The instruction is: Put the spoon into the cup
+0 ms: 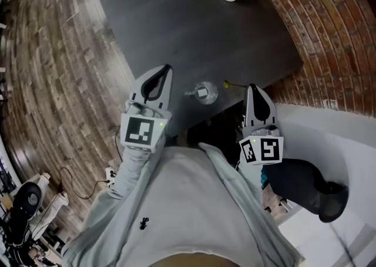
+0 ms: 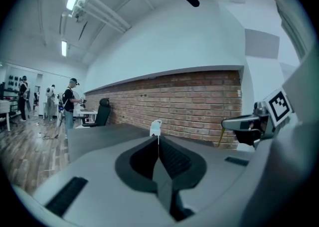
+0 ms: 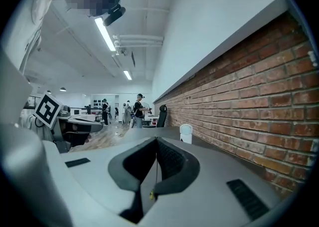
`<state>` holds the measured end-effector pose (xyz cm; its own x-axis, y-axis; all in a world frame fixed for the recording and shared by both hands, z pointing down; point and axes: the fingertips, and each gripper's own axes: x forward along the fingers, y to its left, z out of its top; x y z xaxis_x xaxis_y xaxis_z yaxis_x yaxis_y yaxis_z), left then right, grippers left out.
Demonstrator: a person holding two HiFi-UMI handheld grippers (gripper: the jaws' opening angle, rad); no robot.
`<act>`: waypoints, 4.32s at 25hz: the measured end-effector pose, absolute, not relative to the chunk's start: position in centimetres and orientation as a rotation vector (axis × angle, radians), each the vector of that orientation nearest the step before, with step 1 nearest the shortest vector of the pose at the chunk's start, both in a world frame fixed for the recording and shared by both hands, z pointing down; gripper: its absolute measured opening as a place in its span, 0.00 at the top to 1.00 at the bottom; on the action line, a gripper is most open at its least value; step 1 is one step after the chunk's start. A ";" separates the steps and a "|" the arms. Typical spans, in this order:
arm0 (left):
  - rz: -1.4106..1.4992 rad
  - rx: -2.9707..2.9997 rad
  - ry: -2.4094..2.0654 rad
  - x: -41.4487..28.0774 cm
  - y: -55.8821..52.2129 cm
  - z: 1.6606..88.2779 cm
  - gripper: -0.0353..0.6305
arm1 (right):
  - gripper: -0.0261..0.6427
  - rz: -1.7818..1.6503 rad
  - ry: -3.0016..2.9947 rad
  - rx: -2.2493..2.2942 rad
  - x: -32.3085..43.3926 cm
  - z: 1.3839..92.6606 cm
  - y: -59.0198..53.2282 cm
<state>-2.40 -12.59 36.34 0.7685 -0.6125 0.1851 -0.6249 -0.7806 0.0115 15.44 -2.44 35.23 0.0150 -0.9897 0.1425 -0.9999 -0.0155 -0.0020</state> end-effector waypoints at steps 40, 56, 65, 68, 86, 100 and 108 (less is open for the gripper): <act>0.278 2.650 -1.511 -2.6 -12.0 36.4 0.91 | 0.93 0.325 -2.693 1.651 14.8 34.2 -8.2; 0.310 2.643 -1.410 -2.3 -10.7 39.2 0.91 | 0.93 0.564 -2.662 1.476 10.7 40.7 -6.2; 0.315 2.612 -1.373 -1.9 -10.2 40.0 0.91 | 0.93 0.627 -2.578 1.499 10.8 44.7 -6.5; 0.311 2.607 -1.369 -1.8 -10.1 40.1 0.91 | 0.93 0.656 -2.565 1.521 11.1 45.6 -6.6; 0.314 2.598 -1.391 -1.8 -10.7 40.2 0.91 | 0.93 0.675 -2.537 1.493 11.1 47.9 -7.1; 0.302 2.617 -1.388 -1.2 -11.2 39.4 0.91 | 0.82 0.725 -2.526 1.464 11.3 48.4 -7.6; 0.296 2.627 -1.384 -1.0 -11.4 39.3 0.91 | 0.81 0.717 -2.528 1.476 11.5 48.0 -8.1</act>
<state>-0.98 -11.38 39.35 0.5528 -0.7960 0.2464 -0.8272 -0.5600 0.0466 11.47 -8.09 48.04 -0.5143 -0.7879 0.3387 -0.8484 0.4097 -0.3352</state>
